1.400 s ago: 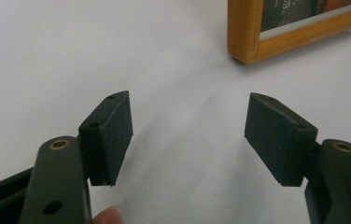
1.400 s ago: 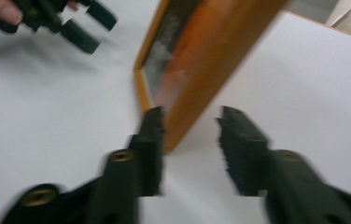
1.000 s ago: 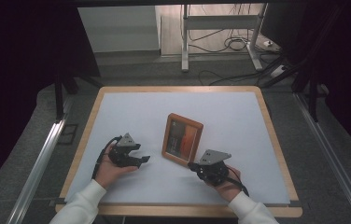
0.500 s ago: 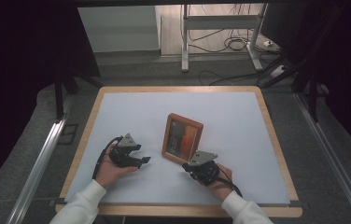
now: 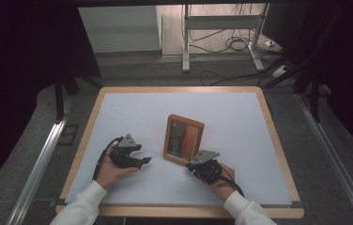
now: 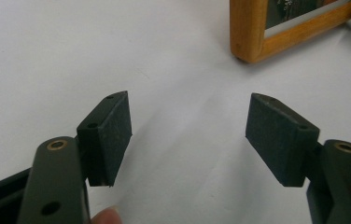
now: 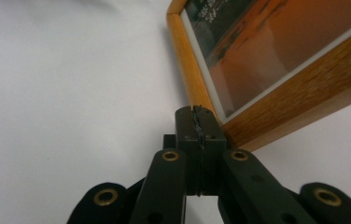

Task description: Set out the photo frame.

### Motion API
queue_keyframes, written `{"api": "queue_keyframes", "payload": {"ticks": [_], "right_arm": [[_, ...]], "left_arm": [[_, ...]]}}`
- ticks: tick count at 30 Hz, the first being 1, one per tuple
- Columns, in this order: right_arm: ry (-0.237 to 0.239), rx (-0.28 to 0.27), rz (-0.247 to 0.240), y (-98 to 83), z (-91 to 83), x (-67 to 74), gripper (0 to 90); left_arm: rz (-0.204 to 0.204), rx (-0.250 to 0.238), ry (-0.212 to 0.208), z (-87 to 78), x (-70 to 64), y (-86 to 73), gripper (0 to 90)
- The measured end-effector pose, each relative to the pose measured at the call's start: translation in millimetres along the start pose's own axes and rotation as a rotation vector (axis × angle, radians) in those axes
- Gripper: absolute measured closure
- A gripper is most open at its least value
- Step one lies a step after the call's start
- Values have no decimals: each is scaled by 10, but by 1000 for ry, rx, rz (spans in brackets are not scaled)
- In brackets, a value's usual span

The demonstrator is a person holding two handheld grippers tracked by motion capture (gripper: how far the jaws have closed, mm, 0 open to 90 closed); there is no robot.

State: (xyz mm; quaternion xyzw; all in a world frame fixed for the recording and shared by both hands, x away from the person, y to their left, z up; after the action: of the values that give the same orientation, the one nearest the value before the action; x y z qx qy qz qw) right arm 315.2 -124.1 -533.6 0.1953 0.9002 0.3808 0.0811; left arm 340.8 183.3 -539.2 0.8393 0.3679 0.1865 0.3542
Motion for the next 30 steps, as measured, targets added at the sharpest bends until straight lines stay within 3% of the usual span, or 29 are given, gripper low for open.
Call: {"api": "queue_keyframes", "payload": {"ticks": [18,30], "right_arm": [[-42,-17,42,-68,-76,-173,897],[-30,-42,38,-55,-110,-157,896]], "left_arm": [[0,-2,-1,-1,2,0,309],[-6,-6,-2,-6,9,0,308]]}}
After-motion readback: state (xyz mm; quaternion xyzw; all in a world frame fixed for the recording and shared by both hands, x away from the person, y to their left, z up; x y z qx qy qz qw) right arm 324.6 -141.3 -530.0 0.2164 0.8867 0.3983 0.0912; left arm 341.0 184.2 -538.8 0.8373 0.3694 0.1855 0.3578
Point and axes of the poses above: each handheld gripper's, and its own axes: z roughly forward along the jaws, y roughly out of its top, x roughly to its left, the point moved 1 cm from there along z, roughly forward along the jaws, and after that the axes turned 9 degrees about y, right-handed, at the moved point
